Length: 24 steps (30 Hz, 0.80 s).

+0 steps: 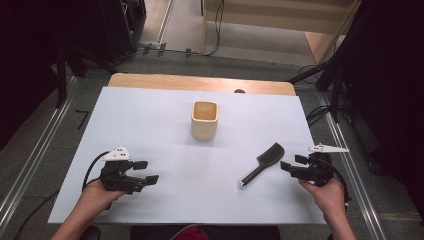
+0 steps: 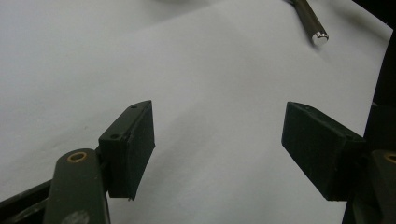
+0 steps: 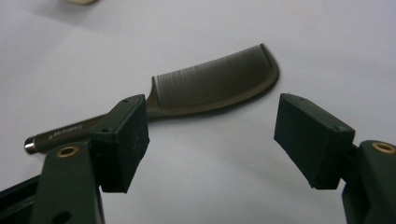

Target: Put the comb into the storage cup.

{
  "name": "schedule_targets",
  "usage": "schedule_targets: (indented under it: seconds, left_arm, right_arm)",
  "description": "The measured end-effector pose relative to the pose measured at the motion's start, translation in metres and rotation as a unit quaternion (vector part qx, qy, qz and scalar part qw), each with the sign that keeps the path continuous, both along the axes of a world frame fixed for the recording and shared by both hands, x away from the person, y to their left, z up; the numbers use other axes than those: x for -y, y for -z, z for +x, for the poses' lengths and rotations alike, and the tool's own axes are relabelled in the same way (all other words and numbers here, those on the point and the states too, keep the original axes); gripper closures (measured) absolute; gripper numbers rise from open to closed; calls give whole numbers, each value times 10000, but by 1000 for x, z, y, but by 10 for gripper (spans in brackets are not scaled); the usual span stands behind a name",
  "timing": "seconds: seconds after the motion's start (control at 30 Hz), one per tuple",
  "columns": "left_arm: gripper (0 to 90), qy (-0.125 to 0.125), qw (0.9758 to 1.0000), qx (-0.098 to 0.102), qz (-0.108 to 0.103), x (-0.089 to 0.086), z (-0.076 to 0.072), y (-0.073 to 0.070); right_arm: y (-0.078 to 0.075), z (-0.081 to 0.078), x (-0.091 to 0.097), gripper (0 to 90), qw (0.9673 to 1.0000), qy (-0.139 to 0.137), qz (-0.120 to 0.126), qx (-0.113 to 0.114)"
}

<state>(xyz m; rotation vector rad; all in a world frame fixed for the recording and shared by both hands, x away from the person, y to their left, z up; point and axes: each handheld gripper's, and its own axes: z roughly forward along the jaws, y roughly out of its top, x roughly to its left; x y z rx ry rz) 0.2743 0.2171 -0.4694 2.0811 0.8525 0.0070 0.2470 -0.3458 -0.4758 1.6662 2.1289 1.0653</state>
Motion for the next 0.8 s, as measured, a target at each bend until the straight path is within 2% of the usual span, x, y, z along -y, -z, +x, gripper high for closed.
schedule_targets:
  seconds: [0.1,0.37,0.5,0.6,0.63,0.8]
  left_arm:
    - [271,-19,10000,-3,5,0,0,0]
    - [272,-8,10000,-23,25,0,0,0]
    - [272,-21,10000,-23,30,0,1,0]
    - [272,-40,10000,-19,27,-1,2,0]
    - [272,-38,10000,-22,21,-1,2,0]
    - [273,4,10000,-13,29,0,1,0]
  right_arm:
    - [-5,6,5,254,9999,117,-61,75]
    - [-6,19,7,397,9999,137,-66,-60]
    - [-1,26,7,561,9996,159,-77,-234]
    - [4,27,6,809,9992,54,-158,-356]
    - [5,26,5,874,9991,-27,-284,-299]
    - [16,24,0,876,9990,57,-246,-366]
